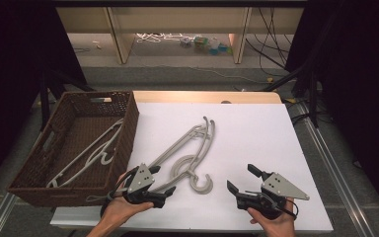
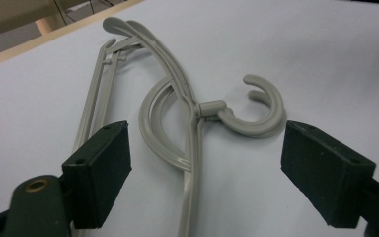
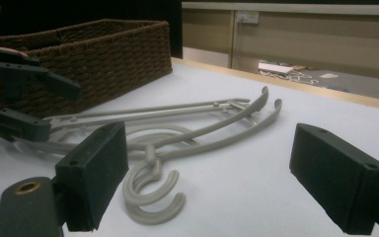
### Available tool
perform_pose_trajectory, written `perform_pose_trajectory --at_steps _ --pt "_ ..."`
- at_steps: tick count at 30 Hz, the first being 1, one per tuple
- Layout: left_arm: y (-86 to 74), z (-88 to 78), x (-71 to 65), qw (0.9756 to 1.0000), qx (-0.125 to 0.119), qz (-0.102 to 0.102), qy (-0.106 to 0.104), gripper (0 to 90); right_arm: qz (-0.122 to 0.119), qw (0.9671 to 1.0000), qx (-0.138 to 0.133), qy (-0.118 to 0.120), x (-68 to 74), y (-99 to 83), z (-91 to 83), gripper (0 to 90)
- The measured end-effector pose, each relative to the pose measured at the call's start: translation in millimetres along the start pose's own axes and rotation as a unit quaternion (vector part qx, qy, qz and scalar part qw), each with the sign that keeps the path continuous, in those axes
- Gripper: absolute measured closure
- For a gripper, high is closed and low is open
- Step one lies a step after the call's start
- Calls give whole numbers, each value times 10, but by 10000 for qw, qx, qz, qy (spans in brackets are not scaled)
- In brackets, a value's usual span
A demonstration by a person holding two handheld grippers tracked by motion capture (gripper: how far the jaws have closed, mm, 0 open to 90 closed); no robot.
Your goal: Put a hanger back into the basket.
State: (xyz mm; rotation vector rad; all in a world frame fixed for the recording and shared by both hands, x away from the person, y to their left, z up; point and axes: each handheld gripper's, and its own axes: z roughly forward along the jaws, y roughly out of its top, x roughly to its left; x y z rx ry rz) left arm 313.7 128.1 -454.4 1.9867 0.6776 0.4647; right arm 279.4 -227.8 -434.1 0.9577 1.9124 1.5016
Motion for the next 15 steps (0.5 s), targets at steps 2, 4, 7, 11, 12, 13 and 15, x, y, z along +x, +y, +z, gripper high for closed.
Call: perform_pose_trajectory --at_steps 2,4,7,11,12,13,15 --pt "33 71 2 9987 241 350 274 252 -1 10000 -78 10 8 5 -1 157" --pt "48 106 -10 9975 464 417 337 259 -36 10000 7 2 26 17 -17 158" --pt "48 234 -22 9933 1016 492 236 261 -25 10000 -55 39 37 14 -12 158" --pt "7 408 35 9851 1685 322 129 298 -33 10000 -14 19 26 18 -26 158" --pt "7 408 35 9851 1685 322 129 321 -33 10000 -14 19 26 18 -26 158" --pt "0 444 34 9835 1794 229 59 321 -27 10000 28 31 22 21 -29 158" --pt "10 493 55 9807 1939 262 66 374 -30 10000 18 39 21 16 -19 158"
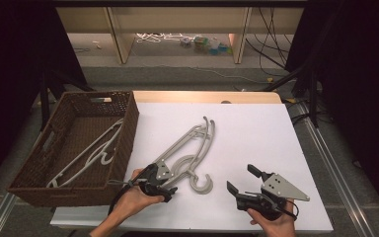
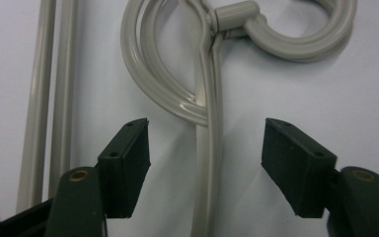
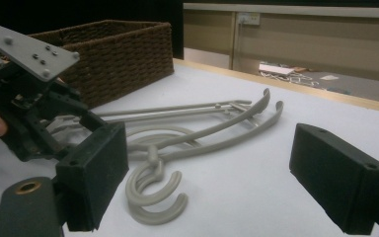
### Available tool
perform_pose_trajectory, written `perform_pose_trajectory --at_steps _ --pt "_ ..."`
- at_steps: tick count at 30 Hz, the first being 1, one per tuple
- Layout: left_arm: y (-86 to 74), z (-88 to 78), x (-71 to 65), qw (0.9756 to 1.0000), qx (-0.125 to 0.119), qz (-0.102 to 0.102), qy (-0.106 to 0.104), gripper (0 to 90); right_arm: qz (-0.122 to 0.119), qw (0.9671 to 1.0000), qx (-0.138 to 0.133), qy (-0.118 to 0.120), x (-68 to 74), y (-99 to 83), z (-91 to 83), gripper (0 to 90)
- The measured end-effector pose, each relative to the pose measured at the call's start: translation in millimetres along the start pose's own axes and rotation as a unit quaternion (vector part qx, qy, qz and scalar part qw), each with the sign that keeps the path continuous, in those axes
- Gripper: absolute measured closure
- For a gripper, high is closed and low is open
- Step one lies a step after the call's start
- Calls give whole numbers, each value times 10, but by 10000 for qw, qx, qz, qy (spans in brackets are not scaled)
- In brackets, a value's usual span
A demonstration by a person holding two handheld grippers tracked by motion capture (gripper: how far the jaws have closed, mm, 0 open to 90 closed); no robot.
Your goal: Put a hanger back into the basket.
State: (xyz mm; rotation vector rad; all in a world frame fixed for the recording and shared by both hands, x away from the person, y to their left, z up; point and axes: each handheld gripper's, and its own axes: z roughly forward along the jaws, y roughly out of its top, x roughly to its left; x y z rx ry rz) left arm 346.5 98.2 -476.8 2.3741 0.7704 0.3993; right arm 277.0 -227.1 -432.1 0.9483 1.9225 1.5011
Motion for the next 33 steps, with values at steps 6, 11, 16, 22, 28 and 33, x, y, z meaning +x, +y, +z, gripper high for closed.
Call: perform_pose_trajectory --at_steps 6,11,16,22,28,33 --pt "36 54 47 9995 270 67 -142 460 120 9999 96 46 17 2 -14 159" --pt "55 59 60 9990 373 -25 -260 548 96 9999 72 34 23 1 -6 161" --pt "118 67 70 9967 600 -20 -538 675 79 9999 63 43 24 2 -2 163" --pt "112 73 114 9969 532 -190 -541 792 110 9999 63 96 22 0 1 167" --pt "108 33 137 9964 452 -355 -620 796 83 9999 51 46 26 1 1 168" --pt "123 -28 177 9951 392 -516 -753 794 94 9999 63 97 22 1 0 169"
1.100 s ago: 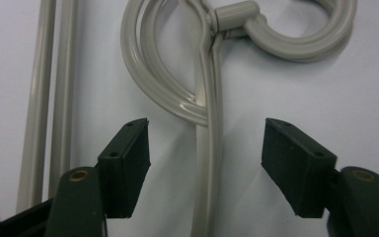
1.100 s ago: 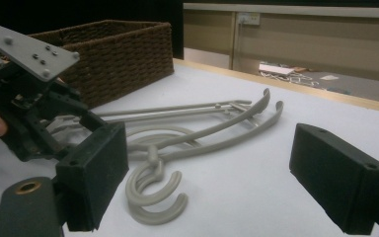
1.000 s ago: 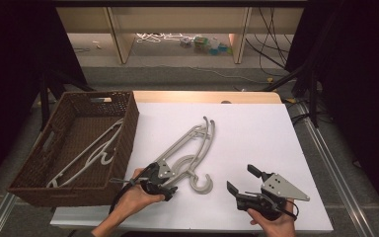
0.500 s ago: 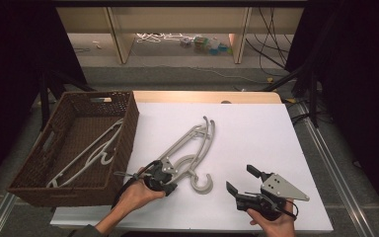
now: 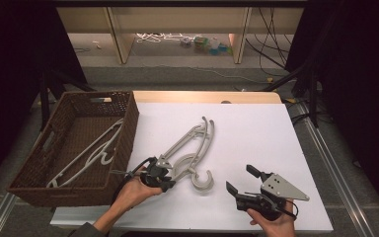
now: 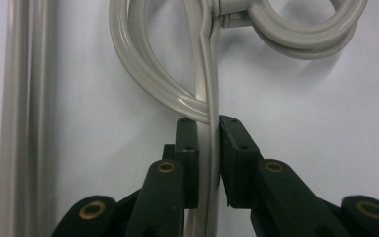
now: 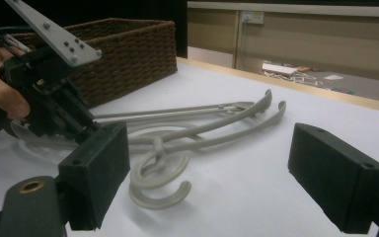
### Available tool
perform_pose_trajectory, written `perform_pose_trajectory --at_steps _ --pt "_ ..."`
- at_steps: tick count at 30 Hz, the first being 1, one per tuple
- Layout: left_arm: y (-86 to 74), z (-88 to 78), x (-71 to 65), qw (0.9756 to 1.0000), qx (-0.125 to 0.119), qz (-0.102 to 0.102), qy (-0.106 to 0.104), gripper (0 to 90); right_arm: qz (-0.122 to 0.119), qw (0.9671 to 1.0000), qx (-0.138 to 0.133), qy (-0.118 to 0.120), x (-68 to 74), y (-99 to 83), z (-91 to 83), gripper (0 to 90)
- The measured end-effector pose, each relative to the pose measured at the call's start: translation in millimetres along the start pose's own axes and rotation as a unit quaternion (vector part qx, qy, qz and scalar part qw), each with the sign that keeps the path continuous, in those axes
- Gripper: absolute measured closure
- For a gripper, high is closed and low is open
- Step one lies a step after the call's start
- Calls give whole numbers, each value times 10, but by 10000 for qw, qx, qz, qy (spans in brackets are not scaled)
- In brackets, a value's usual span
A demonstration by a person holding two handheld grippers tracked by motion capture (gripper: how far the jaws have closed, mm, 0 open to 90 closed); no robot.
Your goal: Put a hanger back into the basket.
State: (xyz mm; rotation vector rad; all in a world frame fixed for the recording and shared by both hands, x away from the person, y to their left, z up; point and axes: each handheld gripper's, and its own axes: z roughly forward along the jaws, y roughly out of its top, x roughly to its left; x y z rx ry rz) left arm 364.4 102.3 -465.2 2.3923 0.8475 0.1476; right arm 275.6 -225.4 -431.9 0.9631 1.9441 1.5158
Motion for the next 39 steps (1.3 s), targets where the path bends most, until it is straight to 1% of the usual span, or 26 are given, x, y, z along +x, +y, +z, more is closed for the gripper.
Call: perform_pose_trajectory --at_steps 1,3,4,5,7,8,11,12,15,16,19,20,21,24,25,26,28,29,31,32,33,34,35,36,37,39 --pt "-1 -11 11 10000 57 35 -21 794 35 10000 -29 4 2 -2 3 169" --pt "-4 -12 8 10000 15 -8 -21 794 35 10000 -47 5 3 -1 4 169" --pt "1 -17 17 10000 68 54 -27 794 -14 10000 6 -29 2 3 -3 169" --pt "1 -17 17 10000 68 54 -27 794 -14 10000 6 -29 2 3 -3 169" --pt "-4 -4 0 10000 -12 -55 -27 794 10 10000 7 3 3 1 0 169" --pt "0 -17 18 10000 63 42 -34 794 -14 10000 7 -30 2 4 -3 169" --pt "1 -17 26 9999 70 -15 -79 794 -16 10000 -15 -48 3 0 2 169" --pt "-2 -16 22 9999 100 -1 -64 795 19 10000 -1 9 1 0 2 169" --pt "2 -16 20 9999 80 27 -62 799 -17 10000 5 -18 -1 2 -1 170" --pt "5 -24 23 9999 61 -43 -90 802 -17 10000 22 -10 1 1 0 170" --pt "0 -26 14 10000 30 -54 -33 807 -19 10000 12 -26 0 3 -2 171" --pt "6 -23 20 9999 107 39 -33 808 -16 10000 -12 -27 2 1 2 171" --pt "5 -16 18 9999 118 6 -45 808 -15 10000 21 -7 2 1 0 171" --pt "7 -28 8 9998 139 121 -6 809 -1 10000 8 0 1 2 0 171" --pt "7 -28 8 9998 139 121 -6 809 -1 10000 8 0 1 2 0 171" --pt "7 -27 0 10000 50 6 -29 809 -18 10000 13 -21 2 4 -2 171" --pt "15 -48 -2 10000 -3 -8 -33 810 -12 10000 23 -4 2 1 0 171" --pt "15 -56 1 10000 -18 -58 -62 810 10 10000 -3 16 1 1 3 172" --pt "12 -76 15 9999 -87 -42 -56 810 -23 10000 12 -20 1 4 -3 171" --pt "11 -76 14 9998 -122 -141 -94 810 -23 10000 12 -20 1 4 -3 171" --pt "14 -103 53 9997 -90 -110 -201 809 -8 10000 28 -5 2 2 -2 172" --pt "14 -103 53 9997 -90 -110 -201 809 -8 10000 28 -5 2 2 -2 172" --pt "10 -97 41 9993 -208 -230 -187 809 19 10000 1 19 2 0 2 171" --pt "10 -114 53 9997 -133 -132 -184 809 -13 10000 6 -11 0 3 -1 172" --pt "18 -115 54 9993 -187 -208 -248 809 -23 10000 9 -13 0 3 -1 171" --pt "20 -128 67 9994 -172 -167 -231 810 -19 10000 20 -6 0 2 0 172"
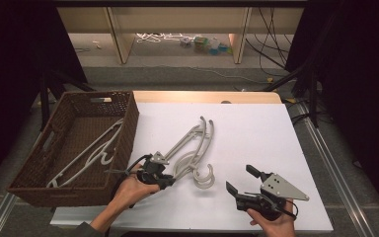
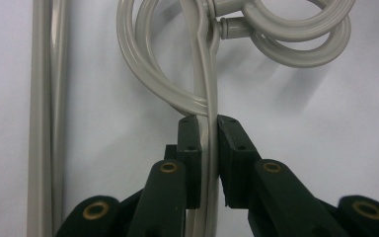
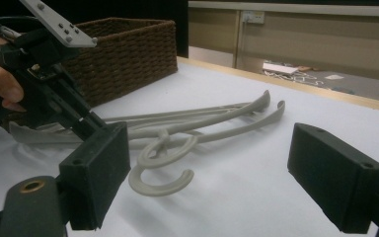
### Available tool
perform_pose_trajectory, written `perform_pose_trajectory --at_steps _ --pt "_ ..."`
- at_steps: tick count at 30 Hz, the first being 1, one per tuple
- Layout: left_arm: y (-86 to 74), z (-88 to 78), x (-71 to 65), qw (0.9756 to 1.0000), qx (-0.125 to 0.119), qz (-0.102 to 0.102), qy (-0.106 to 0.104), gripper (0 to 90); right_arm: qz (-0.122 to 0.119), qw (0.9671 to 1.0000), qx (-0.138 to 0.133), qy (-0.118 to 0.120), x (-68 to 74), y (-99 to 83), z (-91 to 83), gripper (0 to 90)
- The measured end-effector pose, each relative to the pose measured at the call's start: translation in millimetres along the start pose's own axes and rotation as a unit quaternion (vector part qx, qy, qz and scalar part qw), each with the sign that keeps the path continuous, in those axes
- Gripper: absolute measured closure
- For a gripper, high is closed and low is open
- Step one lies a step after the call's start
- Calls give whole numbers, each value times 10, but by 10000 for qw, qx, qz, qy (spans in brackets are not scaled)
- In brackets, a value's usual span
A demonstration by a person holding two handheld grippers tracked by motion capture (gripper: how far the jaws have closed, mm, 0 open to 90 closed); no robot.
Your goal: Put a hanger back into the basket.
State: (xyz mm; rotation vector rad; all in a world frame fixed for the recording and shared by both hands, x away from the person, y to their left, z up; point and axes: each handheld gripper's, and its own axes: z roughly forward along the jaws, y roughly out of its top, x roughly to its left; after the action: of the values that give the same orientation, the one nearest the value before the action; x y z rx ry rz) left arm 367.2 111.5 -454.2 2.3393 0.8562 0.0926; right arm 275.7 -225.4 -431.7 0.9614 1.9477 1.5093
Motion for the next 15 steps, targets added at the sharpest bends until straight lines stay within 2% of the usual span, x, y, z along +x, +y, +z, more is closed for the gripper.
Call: perform_pose_trajectory --at_steps 1,2,6,7,9,10,11,12,13,14,15 --pt "0 -4 2 10000 -18 -29 -4 810 29 10000 -12 30 1 -2 4 172" --pt "0 -2 -14 9996 -207 -196 34 811 3 10000 -9 -3 0 1 -1 172" --pt "18 -37 -23 9995 -266 -128 137 812 24 10000 -11 22 1 -2 2 172" --pt "25 -79 -19 9988 -418 -225 83 812 46 10000 -52 19 3 -2 5 172" --pt "33 -106 -9 9986 -463 -226 98 812 15 10000 -43 -17 1 0 1 172" --pt "42 -134 1 9982 -531 -264 110 813 38 10000 -45 15 0 -4 6 172" --pt "49 -195 22 9968 -698 -374 66 813 57 10000 -37 15 0 -4 4 172" --pt "49 -195 22 9968 -698 -374 66 814 57 10000 -37 15 0 -4 4 172" --pt "57 -260 41 9951 -861 -481 40 815 28 10000 -36 -17 -3 -1 -2 172" --pt "57 -260 41 9951 -861 -481 40 815 38 10000 -42 -1 -3 -3 2 172" --pt "63 -283 47 9938 -956 -560 52 815 38 10000 -42 -1 -3 -3 2 172"
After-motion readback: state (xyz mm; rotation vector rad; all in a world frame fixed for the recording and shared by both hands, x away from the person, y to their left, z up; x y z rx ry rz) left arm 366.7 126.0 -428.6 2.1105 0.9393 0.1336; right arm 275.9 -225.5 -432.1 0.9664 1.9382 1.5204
